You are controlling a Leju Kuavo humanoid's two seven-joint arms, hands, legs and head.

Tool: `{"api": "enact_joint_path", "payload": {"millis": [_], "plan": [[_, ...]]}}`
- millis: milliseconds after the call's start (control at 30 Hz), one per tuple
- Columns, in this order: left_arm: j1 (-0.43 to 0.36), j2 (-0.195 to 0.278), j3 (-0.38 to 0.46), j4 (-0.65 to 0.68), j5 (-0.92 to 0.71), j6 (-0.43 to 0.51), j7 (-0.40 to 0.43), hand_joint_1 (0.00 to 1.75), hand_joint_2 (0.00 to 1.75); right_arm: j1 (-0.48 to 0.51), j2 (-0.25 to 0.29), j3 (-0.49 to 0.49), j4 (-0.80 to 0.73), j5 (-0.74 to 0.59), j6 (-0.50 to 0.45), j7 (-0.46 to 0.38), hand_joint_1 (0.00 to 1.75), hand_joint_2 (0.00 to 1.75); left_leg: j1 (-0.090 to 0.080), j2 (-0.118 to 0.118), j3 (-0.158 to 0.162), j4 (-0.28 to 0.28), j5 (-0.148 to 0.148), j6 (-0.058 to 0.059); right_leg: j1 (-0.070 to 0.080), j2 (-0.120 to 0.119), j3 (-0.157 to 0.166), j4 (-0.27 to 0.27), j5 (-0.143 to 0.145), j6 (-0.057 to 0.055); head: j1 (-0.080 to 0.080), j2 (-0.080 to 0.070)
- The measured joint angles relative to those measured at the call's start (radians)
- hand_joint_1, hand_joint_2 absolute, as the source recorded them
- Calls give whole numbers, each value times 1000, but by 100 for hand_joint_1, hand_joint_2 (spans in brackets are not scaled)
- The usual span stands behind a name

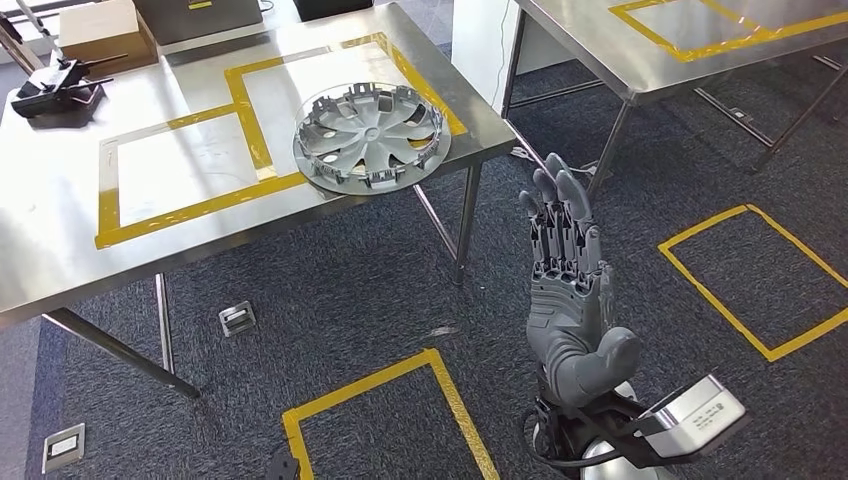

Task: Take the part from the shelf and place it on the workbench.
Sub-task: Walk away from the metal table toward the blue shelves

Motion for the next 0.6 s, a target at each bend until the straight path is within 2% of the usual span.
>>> {"api": "enact_joint_path", "payload": {"millis": [33,100,133,167,233,300,333,367,433,467,500,533,600], "plan": [[0,0,0,0,0,0,0,0,0,0,0,0,0,0,0,0,0,0,0,0,28,-41,25,2,0,0,-4,3,2,1,0,0],[-1,0,0,0,0,0,0,0,0,0,0,0,0,0,0,0,0,0,-2,0,103,-171,80,10,2,1,-9,9,4,6,0,0],[-2,1,0,0,0,0,0,0,0,-1,0,0,0,0,0,0,0,0,-3,-1,128,-222,94,15,4,2,-13,12,7,11,0,0],[-2,1,0,0,0,0,0,0,0,-1,0,-1,-1,0,0,0,0,0,-5,-1,139,-250,99,20,5,2,-18,14,10,17,1,0],[-1,1,0,0,0,0,0,0,0,-1,0,-1,-1,0,0,0,0,0,-8,-1,135,-260,101,30,4,1,-25,13,19,30,1,0],[0,1,0,0,0,0,0,0,0,-1,0,-1,-2,0,0,0,0,0,-5,0,129,-265,112,42,1,2,-32,24,6,41,2,0],[0,1,0,0,0,0,0,0,0,-1,-1,-2,-2,0,0,0,0,0,-3,1,125,-267,118,48,1,3,-42,50,-17,46,4,0],[-1,1,0,0,0,0,0,0,0,-1,-1,-3,-2,0,0,0,0,0,-1,2,120,-268,123,52,-1,4,-60,97,-52,51,7,0],[-1,1,0,0,0,0,0,0,0,0,-2,-3,-2,0,0,0,0,0,-2,3,107,-266,130,56,-3,4,-105,225,-122,58,9,0],[-1,1,0,0,0,0,0,0,0,1,-2,-4,-2,0,0,0,0,0,-3,3,101,-264,134,56,-3,4,-118,269,-138,59,9,0],[-1,1,0,0,1,0,0,0,0,1,-3,-4,-2,0,0,0,0,0,-3,3,95,-262,136,56,-4,4,-114,278,-134,59,9,0],[-1,1,0,0,1,0,0,0,0,1,-3,-4,-2,0,0,0,0,0,-4,3,91,-260,138,55,-4,4,-90,246,-112,57,9,0],[-1,0,0,-1,1,0,0,0,0,0,-4,-5,-3,0,0,0,0,0,-5,3,85,-255,140,52,-2,4,-15,118,-56,50,9,0]]}}
